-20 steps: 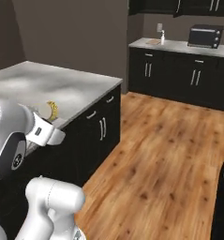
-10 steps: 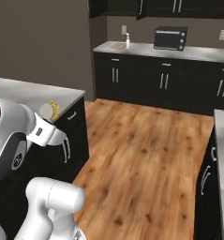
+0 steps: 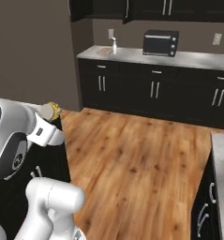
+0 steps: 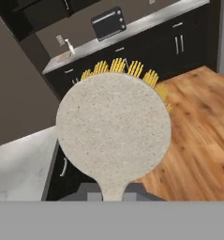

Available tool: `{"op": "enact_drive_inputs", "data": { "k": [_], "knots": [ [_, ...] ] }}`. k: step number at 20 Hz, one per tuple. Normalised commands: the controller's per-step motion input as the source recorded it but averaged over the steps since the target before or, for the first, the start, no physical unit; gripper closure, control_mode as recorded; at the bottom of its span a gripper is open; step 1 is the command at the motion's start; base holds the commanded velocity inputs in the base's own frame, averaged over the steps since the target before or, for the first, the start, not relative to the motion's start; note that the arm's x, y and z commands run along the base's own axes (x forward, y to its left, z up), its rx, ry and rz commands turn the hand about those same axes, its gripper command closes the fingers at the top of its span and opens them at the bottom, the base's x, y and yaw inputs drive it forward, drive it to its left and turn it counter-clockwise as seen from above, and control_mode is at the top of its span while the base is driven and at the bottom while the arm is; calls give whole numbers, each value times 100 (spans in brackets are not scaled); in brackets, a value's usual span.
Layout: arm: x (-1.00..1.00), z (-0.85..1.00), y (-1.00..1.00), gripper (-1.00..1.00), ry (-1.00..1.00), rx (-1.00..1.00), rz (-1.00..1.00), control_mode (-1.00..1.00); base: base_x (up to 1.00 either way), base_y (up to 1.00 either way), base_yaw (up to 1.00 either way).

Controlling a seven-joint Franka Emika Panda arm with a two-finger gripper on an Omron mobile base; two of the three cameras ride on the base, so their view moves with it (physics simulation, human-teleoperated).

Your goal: Grab the spray bottle from the cabinet, then place it next to the cutting board for sanitizing. Then grab the dish brush from the countertop next to the sink and place it next to the cutting board.

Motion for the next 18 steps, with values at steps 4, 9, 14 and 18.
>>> {"op": "enact_drive_inputs", "data": {
  "k": [4, 9, 14, 18],
  "knots": [
    [0, 0, 0, 100, 0, 0, 0, 100, 100, -2, 0],
    [0, 0, 0, 100, 0, 0, 0, 100, 100, -4, 0],
    [0, 0, 0, 100, 0, 0, 0, 100, 100, -3, 0],
    [0, 0, 0, 100, 0, 0, 0, 100, 100, 0, 0]
  ]
}}
